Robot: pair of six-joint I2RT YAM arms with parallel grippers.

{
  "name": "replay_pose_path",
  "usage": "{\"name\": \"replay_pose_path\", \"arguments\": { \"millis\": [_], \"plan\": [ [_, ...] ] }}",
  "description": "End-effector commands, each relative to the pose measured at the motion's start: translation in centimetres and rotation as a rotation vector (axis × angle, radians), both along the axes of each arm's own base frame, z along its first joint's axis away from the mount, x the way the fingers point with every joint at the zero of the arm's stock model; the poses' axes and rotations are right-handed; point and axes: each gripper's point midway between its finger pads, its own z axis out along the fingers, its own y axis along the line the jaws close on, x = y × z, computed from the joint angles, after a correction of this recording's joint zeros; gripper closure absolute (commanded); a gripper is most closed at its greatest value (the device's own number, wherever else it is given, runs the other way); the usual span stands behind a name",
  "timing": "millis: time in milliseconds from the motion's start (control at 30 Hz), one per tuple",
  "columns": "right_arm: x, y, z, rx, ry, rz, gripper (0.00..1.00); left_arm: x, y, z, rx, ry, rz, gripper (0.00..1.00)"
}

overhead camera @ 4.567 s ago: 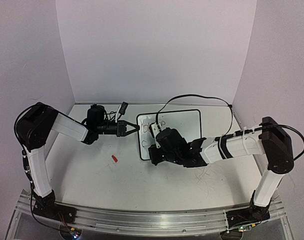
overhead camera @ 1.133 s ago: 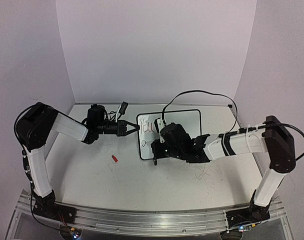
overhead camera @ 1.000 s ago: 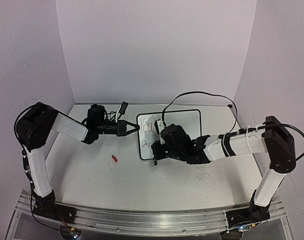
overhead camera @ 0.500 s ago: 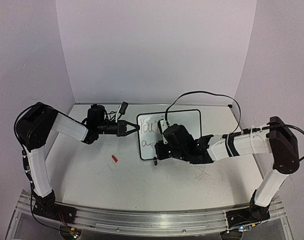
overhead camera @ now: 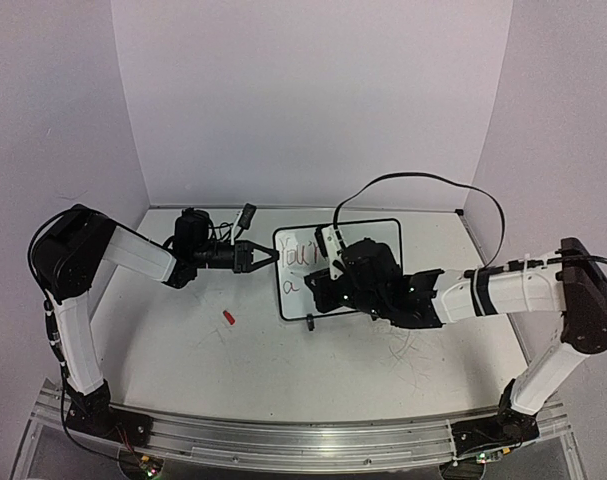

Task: Write a sentence on the whiteboard

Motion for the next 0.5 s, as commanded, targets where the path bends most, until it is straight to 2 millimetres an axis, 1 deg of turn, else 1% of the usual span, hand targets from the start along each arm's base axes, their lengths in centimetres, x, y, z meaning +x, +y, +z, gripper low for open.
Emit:
{"name": "replay_pose_path", "arguments": {
  "millis": [0,100,167,400,467],
  "plan": [
    [0.7,0.8,-0.1,-0.068,-0.033,-0.014,1.0,-1.0,-1.0,2.6,-0.029,-0.05,-0.05,1.0],
    [0.9,0.0,-0.6,-0.082,-0.028,-0.049,1.0,-1.0,-1.0,2.5,-0.027,-0.049,-0.048,1.0],
    [0.8,-0.5,-0.7,-0.087,-0.032,-0.062,1.0,-1.0,-1.1,2.5,-0.028,-0.05,-0.049,1.0],
    [0.8,-0.2,-1.2,-0.096,-0.025,-0.052,1.0,-0.9,-1.1,2.4,-0.026,-0.047,-0.049,1.0],
    [1.0,-0.5,-0.8,-0.094,-0.041,-0.072,1.0,-1.0,-1.0,2.4,-0.025,-0.047,-0.048,1.0]
  ]
}}
